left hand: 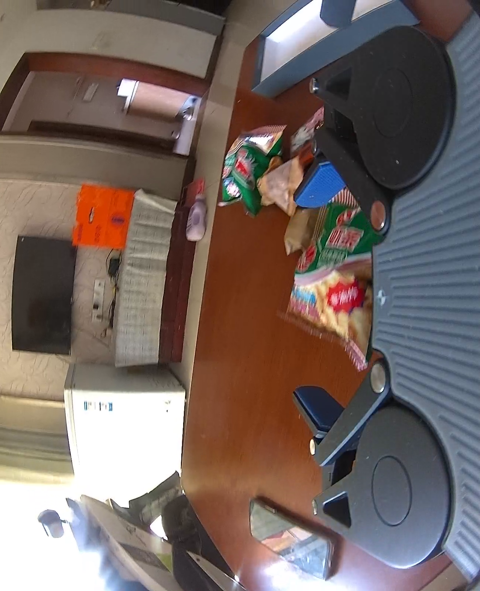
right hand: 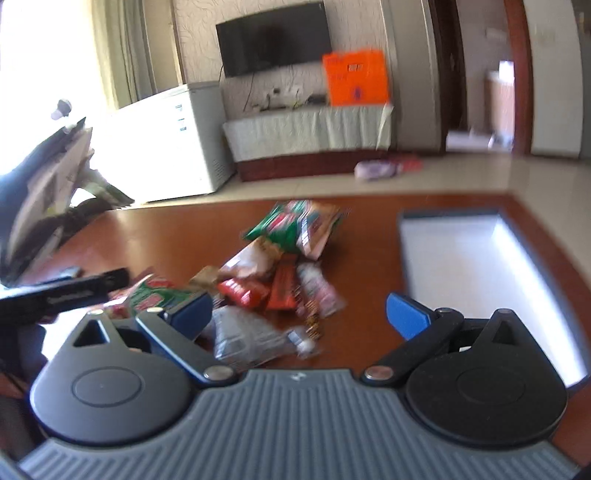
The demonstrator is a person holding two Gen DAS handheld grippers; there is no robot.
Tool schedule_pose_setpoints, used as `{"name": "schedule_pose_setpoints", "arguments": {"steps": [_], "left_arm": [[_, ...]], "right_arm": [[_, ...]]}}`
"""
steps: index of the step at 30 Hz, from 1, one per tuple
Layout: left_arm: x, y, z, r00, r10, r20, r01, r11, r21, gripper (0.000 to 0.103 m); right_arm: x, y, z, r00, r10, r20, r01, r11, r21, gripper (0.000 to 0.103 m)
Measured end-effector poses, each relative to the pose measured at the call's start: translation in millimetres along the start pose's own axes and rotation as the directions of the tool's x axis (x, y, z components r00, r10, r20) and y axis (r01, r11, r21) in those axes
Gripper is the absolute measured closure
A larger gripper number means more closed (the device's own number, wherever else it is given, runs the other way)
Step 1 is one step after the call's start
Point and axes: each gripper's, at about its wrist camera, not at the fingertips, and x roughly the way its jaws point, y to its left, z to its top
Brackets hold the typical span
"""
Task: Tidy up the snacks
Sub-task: 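Grasp the green shrimp-chip bag with left gripper while right grasps clear wrapper bag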
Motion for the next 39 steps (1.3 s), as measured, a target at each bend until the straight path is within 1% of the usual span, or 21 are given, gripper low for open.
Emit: {"name": "schedule_pose_setpoints", "arguments": {"steps": [3, 5, 7, 8, 9, 13, 16, 17, 18, 19, 22, 24, 26, 28, 29, 30, 33, 35, 36, 37, 39], "left_arm": [[5.5, -5.8, -2.4, 1.0, -0.024, -0.004, 0.024, 1.0, 0.017, 0.0], [9.5, -7.7, -4.0, 0.999, -0.041, -0.01, 0.041, 0.999, 0.034, 0.0], [14.3, -9.0, -5.3, 0.998, -0.054, -0.013, 0.055, 0.997, 0.055, 0.0], [16.7, -8.8, -5.6, 0.998, -0.06, -0.015, 0.061, 0.996, 0.058, 0.0], [18.6, -9.1, -4.5, 0.998, -0.065, -0.02, 0.066, 0.996, 0.056, 0.0], [29.6, -8.0, -7.4, 0.996, -0.084, -0.041, 0.086, 0.995, 0.042, 0.0], [37.9, -13.6, -11.8, 0.994, -0.094, -0.06, 0.098, 0.992, 0.075, 0.0], [39.8, -15.6, -12.9, 0.993, -0.1, -0.066, 0.106, 0.99, 0.091, 0.0], [42.1, -18.4, -14.1, 0.992, -0.103, -0.07, 0.11, 0.988, 0.108, 0.0], [44.3, -20.7, -16.5, 0.992, -0.106, -0.074, 0.115, 0.986, 0.123, 0.0], [52.1, -28.5, -19.9, 0.991, -0.103, -0.087, 0.116, 0.979, 0.169, 0.0], [55.6, -27.3, -20.4, 0.992, -0.09, -0.091, 0.104, 0.982, 0.159, 0.0], [60.6, -21.6, -20.3, 0.991, -0.08, -0.11, 0.094, 0.986, 0.134, 0.0], [68.7, -19.4, -21.5, 0.988, -0.054, -0.148, 0.072, 0.99, 0.117, 0.0], [71.1, -19.5, -22.1, 0.987, -0.049, -0.153, 0.068, 0.99, 0.12, 0.0], [72.1, -20.2, -22.2, 0.987, -0.054, -0.148, 0.073, 0.989, 0.13, 0.0], [76.7, -25.5, -23.9, 0.988, -0.051, -0.145, 0.074, 0.985, 0.157, 0.0], [77.6, -28.4, -25.0, 0.988, -0.048, -0.144, 0.074, 0.98, 0.183, 0.0], [79.3, -29.9, -25.2, 0.988, -0.049, -0.149, 0.077, 0.979, 0.189, 0.0], [80.3, -29.9, -25.0, 0.986, -0.054, -0.158, 0.084, 0.979, 0.187, 0.0], [82.9, -30.4, -24.5, 0.985, -0.058, -0.165, 0.086, 0.982, 0.17, 0.0]], "right_arm": [[9.4, 4.3, -0.2, 1.0, -0.015, -0.016, 0.015, 0.999, -0.033, 0.0], [13.0, 8.0, -2.8, 1.0, -0.011, -0.029, 0.01, 0.999, -0.048, 0.0], [9.1, 17.5, -17.2, 0.999, -0.006, -0.037, 0.004, 0.998, -0.065, 0.0], [11.3, 20.1, -17.9, 0.999, -0.003, -0.04, 0.0, 0.997, -0.079, 0.0], [5.0, 21.3, -26.4, 0.999, 0.0, -0.041, -0.003, 0.996, -0.092, 0.0], [9.3, 31.9, -30.6, 0.999, 0.014, -0.053, -0.022, 0.988, -0.155, 0.001], [18.9, 41.6, -36.9, 0.997, 0.023, -0.073, -0.038, 0.976, -0.214, 0.006], [22.4, 44.8, -39.0, 0.996, 0.022, -0.081, -0.041, 0.972, -0.231, 0.01], [26.3, 47.2, -40.2, 0.996, 0.024, -0.091, -0.046, 0.969, -0.243, 0.017], [29.8, 49.2, -41.0, 0.995, 0.025, -0.099, -0.049, 0.967, -0.251, 0.019], [38.6, 54.6, -41.6, 0.994, 0.026, -0.103, -0.051, 0.965, -0.256, 0.019], [44.2, 59.4, -41.1, 0.995, 0.018, -0.095, -0.044, 0.961, -0.273, 0.019], [52.1, 66.5, -40.8, 0.996, 0.012, -0.092, -0.041, 0.948, -0.317, 0.019], [59.7, 70.2, -39.8, 0.995, 0.005, -0.105, -0.042, 0.933, -0.357, 0.019], [64.3, 71.2, -39.8, 0.994, -0.004, -0.112, -0.038, 0.928, -0.372, 0.019], [68.7, 71.3, -39.6, 0.993, -0.013, -0.119, -0.033, 0.926, -0.377, 0.019], [80.4, 70.6, -39.4, 0.988, -0.01, -0.156, -0.051, 0.922, -0.383, 0.019], [88.9, 71.8, -42.8, 0.982, -0.034, -0.184, -0.046, 0.908, -0.416, 0.02], [93.4, 72.4, -44.5, 0.978, -0.046, -0.205, -0.048, 0.902, -0.43, 0.023], [93.4, 71.0, -45.7, 0.979, -0.031, -0.201, -0.058, 0.905, -0.421, 0.025], [95.6, 70.8, -44.2, 0.975, -0.024, -0.22, -0.069, 0.912, -0.404, 0.03]]}}
